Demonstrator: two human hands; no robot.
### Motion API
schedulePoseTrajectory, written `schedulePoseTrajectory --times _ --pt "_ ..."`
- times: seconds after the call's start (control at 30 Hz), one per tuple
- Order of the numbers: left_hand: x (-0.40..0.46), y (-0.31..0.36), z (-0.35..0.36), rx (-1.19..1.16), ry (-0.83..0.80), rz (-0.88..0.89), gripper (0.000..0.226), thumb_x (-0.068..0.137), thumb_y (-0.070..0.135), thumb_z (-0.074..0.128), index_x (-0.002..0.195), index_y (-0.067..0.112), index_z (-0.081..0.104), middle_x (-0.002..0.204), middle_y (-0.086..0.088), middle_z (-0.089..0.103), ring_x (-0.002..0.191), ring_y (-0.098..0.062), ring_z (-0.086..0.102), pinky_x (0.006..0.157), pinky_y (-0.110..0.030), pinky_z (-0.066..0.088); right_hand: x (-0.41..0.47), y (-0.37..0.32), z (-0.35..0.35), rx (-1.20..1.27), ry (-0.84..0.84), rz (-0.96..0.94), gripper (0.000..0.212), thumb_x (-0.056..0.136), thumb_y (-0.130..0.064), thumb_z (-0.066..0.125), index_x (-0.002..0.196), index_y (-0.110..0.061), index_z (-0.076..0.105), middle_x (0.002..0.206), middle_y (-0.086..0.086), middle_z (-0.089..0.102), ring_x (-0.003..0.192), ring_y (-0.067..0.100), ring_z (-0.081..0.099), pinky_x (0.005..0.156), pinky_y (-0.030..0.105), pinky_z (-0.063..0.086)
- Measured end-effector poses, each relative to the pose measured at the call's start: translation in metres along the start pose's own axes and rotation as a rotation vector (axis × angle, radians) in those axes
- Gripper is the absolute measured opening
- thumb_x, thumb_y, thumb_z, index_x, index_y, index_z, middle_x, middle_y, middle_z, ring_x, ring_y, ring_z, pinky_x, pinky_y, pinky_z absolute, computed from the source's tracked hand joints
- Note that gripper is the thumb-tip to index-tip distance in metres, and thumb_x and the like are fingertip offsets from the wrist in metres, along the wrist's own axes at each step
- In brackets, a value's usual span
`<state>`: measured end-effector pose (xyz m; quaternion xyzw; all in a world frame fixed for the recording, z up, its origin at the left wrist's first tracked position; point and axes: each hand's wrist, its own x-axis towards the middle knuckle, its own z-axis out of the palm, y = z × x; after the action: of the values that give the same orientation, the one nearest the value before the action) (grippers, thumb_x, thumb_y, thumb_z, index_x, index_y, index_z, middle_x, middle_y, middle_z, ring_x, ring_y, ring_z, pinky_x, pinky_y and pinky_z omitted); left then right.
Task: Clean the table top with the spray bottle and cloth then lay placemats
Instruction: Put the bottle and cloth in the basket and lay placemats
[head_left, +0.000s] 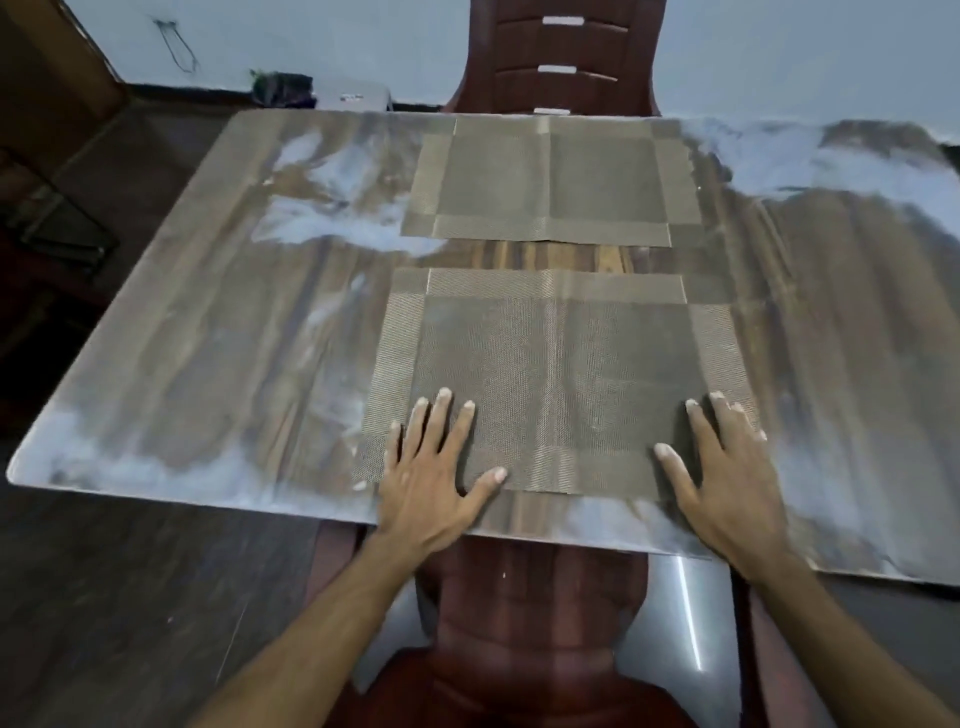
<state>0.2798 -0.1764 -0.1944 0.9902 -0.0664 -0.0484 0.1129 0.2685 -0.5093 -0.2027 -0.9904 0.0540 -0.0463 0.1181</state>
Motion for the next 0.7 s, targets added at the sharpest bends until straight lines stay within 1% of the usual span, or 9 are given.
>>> schedulePoseTrajectory --times 0.1,0.27,0.37,0.53,0.7 --pt "0.001 -0.005 0.002 0.007 0.007 0.003 0.086 0.085 0.083 0.021 0.158 0.038 0.006 0.167 0.009 -0.003 0.154 -0.018 -0.005 0.122 -0.043 -0.005 -0.001 -0.002 -0.001 0.001 -0.013 0.028 0.077 0.095 -0.066 0.026 0.154 -0.017 0.033 0.163 0.009 0.022 0.150 0.029 0.019 0.121 0.051 0.019" --pt "-0.004 -0.016 -0.004 -0.001 0.004 0.008 0.089 0.081 0.086 0.018 0.157 0.042 0.006 0.166 0.013 -0.002 0.154 -0.017 -0.004 0.122 -0.045 -0.001 -0.019 -0.010 -0.002 -0.033 -0.018 0.029 0.081 0.092 -0.069 0.024 0.153 -0.018 0.035 0.162 0.010 0.025 0.150 0.030 0.022 0.120 0.051 0.023" --pt "-0.006 -0.021 -0.004 -0.015 -0.010 0.014 0.090 0.080 0.087 0.017 0.157 0.042 0.004 0.166 0.013 -0.004 0.154 -0.017 -0.007 0.121 -0.043 -0.005 -0.023 -0.011 -0.003 -0.014 -0.022 0.038 0.079 0.093 -0.068 0.023 0.154 -0.019 0.034 0.163 0.010 0.023 0.150 0.030 0.020 0.120 0.051 0.022" --pt "-0.007 -0.026 -0.001 -0.016 0.048 0.039 0.089 0.081 0.085 0.021 0.157 0.039 0.012 0.167 0.011 0.004 0.154 -0.019 0.000 0.123 -0.044 0.001 -0.032 -0.017 -0.001 0.024 0.005 0.058 0.077 0.093 -0.068 0.024 0.154 -0.021 0.033 0.164 0.006 0.021 0.152 0.025 0.015 0.122 0.048 0.017" --pt "-0.008 -0.029 0.002 0.004 0.081 0.043 0.089 0.082 0.085 0.022 0.157 0.039 0.013 0.167 0.010 0.007 0.154 -0.020 0.004 0.123 -0.045 0.004 -0.034 -0.019 -0.002 0.013 0.009 0.072 0.077 0.092 -0.069 0.025 0.155 -0.024 0.032 0.165 0.002 0.020 0.152 0.021 0.014 0.123 0.046 0.013"
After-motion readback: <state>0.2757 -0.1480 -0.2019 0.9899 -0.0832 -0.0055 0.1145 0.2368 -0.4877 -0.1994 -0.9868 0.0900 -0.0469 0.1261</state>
